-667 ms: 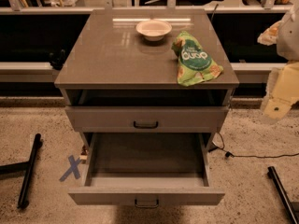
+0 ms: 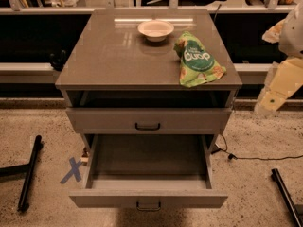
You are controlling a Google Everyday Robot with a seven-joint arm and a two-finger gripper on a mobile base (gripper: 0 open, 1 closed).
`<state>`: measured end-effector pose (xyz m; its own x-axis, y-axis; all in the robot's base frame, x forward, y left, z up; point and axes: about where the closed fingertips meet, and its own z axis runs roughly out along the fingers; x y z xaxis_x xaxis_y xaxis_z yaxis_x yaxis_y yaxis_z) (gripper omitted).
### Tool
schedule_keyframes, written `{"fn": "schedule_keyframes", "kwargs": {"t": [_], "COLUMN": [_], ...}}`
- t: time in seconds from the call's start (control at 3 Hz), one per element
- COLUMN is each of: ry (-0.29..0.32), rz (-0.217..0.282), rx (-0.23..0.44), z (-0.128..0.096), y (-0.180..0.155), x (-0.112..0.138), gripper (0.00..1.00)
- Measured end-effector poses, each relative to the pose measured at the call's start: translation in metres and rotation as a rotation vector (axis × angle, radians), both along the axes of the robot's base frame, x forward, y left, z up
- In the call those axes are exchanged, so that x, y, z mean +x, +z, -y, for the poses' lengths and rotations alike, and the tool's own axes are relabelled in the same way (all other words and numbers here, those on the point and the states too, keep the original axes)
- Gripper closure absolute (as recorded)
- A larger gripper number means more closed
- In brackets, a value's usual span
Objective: Place green rice chip bag into middle drawer
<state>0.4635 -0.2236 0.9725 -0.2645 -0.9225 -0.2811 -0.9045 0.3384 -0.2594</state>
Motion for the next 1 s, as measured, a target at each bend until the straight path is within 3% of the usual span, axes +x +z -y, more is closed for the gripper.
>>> {"fn": "schedule_keyframes", "kwargs": {"t": [0.67,1.0], "ry": [-0.108,-0.168], "rz": [0.103,0.122], "rx": [0.234,0.304], "z": [0.019,0.014], "y": [0.0,-0.002], "x": [0.104,0.15], "gripper": [0.0,0.0]}}
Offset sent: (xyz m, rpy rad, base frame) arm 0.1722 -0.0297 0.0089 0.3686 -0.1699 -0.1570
